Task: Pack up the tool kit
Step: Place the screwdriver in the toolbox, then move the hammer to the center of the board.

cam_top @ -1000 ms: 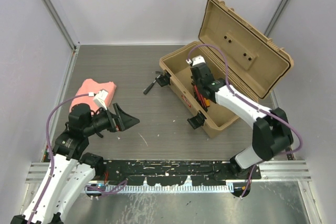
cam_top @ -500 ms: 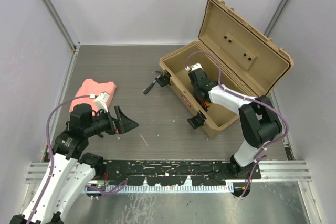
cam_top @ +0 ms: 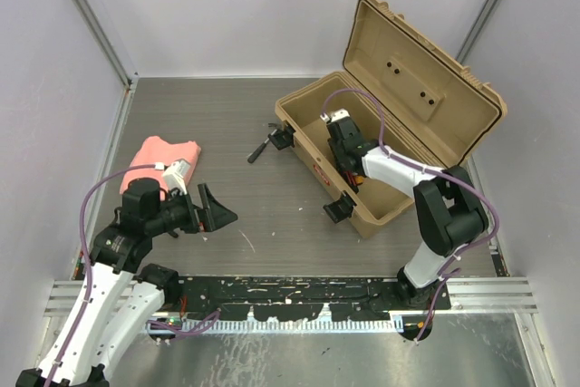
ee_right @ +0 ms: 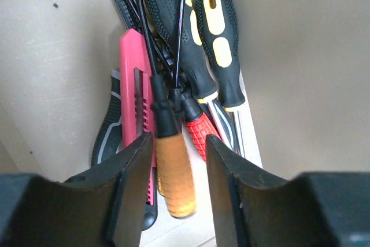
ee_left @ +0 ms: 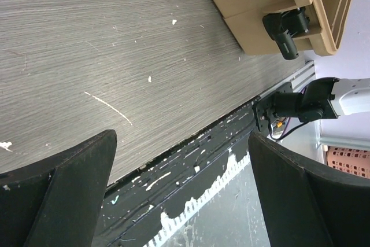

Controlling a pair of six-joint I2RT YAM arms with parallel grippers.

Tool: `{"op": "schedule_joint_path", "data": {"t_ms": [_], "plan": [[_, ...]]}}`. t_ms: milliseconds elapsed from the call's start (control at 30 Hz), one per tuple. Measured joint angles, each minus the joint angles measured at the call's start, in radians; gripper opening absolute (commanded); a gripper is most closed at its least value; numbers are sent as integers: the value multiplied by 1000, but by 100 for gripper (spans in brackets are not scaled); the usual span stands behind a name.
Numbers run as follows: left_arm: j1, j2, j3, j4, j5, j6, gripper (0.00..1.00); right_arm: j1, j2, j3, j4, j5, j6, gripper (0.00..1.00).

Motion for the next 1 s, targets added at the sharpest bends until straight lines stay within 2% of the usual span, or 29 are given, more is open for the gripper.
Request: {"op": "schedule_joint_path", "data": {"t_ms": [67,167,467,633,800,1000], "plan": [[0,0,0,-1,-4,5,98,0,-13,0,0,-7,8,63],[0,2,0,1,-26,2,98,0,-57,-7,18,-24,14,66],[0,-2,-8,53,-55,-51,98,0,-277,-32,65,-95,45,68],[0,14,-19,68,-81,-72,99,-3,-435,-99,122,-235,66,69],[0,134,-10,72,-113,-66,91,-4,-620,-224,226,-396,110,70],[-2,387,94,69,-143,-17,83,-4,-724,-275,276,-541,132,70]]}}
